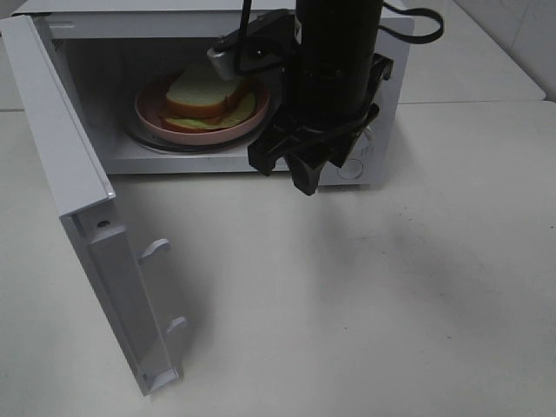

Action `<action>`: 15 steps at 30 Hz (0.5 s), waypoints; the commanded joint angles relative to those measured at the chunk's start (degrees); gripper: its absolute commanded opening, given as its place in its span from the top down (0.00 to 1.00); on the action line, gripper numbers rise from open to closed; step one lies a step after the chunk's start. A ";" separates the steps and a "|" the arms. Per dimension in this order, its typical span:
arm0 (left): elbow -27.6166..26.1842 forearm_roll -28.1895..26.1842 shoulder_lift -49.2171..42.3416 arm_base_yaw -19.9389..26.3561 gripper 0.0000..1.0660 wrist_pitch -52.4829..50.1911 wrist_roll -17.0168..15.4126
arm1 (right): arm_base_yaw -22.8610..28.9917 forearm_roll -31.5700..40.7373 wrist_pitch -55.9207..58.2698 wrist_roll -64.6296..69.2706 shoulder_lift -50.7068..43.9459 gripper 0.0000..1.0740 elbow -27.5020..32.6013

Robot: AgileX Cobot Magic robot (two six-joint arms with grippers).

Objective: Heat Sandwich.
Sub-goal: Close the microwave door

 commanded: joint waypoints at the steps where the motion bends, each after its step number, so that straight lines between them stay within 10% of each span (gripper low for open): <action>1: 0.11 -0.29 -0.97 0.23 0.09 -0.69 -0.11 | -0.97 0.11 2.64 5.61 -3.09 0.52 0.80; 15: 0.11 -0.29 -0.97 0.23 0.09 -0.69 -0.11 | -18.74 0.46 2.64 5.33 -13.69 0.52 7.62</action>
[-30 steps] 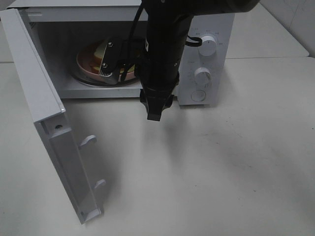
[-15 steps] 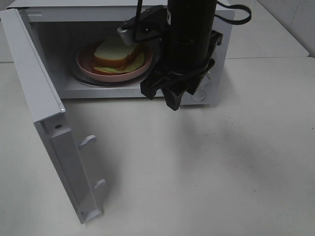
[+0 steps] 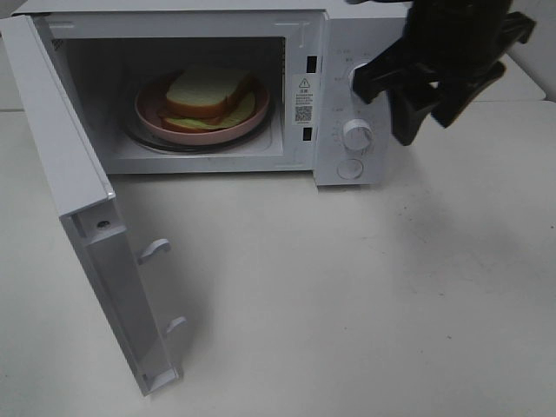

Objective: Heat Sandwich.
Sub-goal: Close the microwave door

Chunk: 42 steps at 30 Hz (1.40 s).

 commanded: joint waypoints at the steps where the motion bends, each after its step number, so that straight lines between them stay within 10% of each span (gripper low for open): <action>1: 0.11 -0.29 -0.97 0.23 0.09 -0.69 -0.11 | -5.73 0.11 1.49 -0.46 -3.04 0.52 1.72; 13: 0.11 -0.29 -0.97 0.23 0.09 -0.69 -0.11 | -17.88 2.69 1.09 0.40 -14.73 0.52 13.06; 42: 0.11 -0.29 -0.97 0.23 0.09 -0.69 -0.11 | -17.93 -2.12 -10.89 2.52 -65.43 0.52 55.75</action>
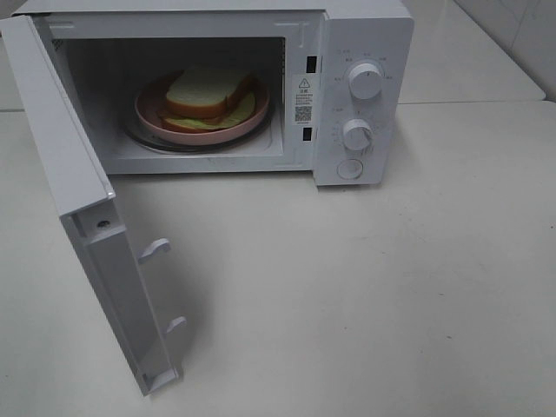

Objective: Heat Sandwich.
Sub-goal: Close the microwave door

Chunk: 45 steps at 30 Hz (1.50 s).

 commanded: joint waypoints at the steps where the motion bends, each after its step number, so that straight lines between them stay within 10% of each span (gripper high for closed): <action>1: 0.11 -0.29 -0.97 0.23 0.09 -0.69 -0.11 | -0.29 -3.04 -1.49 0.00 -5.73 0.52 3.27; 21: 0.11 -0.29 -0.97 0.23 0.09 -0.69 -0.11 | -0.29 -2.64 -2.64 0.06 -29.39 0.52 3.72; 45: 0.11 -0.29 -0.29 0.23 0.09 -0.69 -0.11 | -0.29 -2.06 -2.64 -0.40 -36.78 0.53 3.78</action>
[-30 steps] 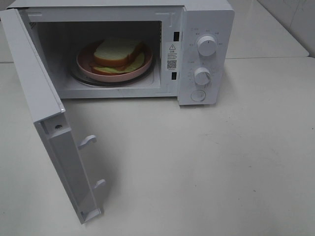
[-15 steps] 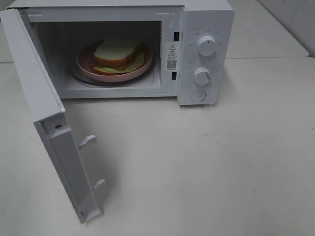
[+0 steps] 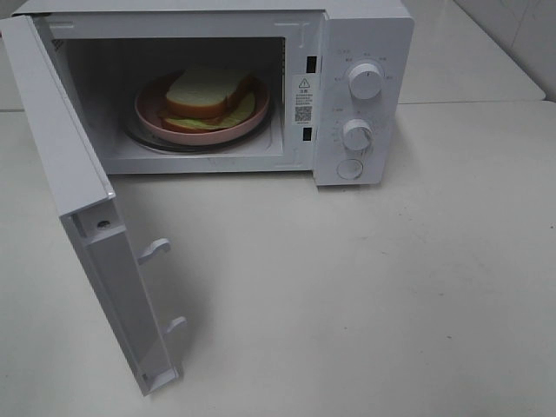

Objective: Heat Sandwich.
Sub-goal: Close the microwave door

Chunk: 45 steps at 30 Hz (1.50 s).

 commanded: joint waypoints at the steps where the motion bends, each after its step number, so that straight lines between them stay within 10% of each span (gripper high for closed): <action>1: 0.11 -0.29 -0.29 0.23 0.09 -0.69 -0.11 | -0.29 0.23 -0.23 -0.40 -1.66 0.53 0.11; 45: -0.97 0.06 -0.29 0.23 0.09 -2.29 2.92 | -0.11 0.23 -0.23 -0.40 -1.66 0.53 0.11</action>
